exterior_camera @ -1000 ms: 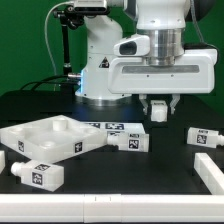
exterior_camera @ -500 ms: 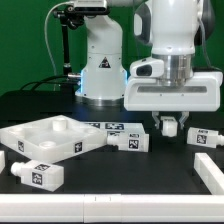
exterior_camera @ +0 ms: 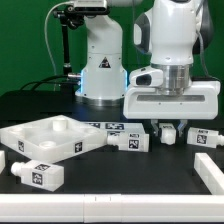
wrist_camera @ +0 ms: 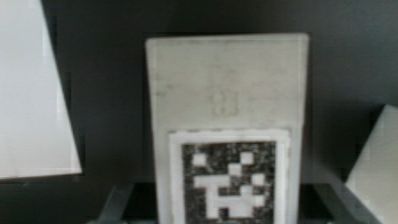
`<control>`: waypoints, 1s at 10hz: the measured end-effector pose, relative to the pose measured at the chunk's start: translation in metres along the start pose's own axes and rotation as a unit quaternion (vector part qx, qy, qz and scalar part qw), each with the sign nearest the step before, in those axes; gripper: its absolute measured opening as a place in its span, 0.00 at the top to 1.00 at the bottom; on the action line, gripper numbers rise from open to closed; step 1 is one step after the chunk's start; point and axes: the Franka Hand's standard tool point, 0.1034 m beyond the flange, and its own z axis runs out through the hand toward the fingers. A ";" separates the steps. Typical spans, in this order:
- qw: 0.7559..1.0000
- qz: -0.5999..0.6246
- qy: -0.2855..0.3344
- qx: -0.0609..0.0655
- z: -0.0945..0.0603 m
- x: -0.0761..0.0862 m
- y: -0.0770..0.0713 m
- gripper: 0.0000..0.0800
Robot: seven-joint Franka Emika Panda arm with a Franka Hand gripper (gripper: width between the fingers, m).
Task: Assemble one leg
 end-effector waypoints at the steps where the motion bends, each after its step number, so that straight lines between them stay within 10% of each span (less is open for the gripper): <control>1: 1.000 0.000 0.000 0.000 0.000 0.000 0.000 0.58; 4: 1.000 -0.027 -0.014 -0.001 -0.031 0.012 0.023 0.23; 6: 0.998 -0.055 -0.016 0.006 -0.071 0.024 0.055 0.20; 8: 0.996 -0.090 -0.008 0.014 -0.078 0.045 0.092 0.19; 10: 0.996 -0.082 -0.009 0.014 -0.077 0.043 0.088 0.19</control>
Offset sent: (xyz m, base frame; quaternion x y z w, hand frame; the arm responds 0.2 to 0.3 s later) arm 0.0045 -0.0414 0.0526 0.0029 -0.0489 -0.0182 0.9986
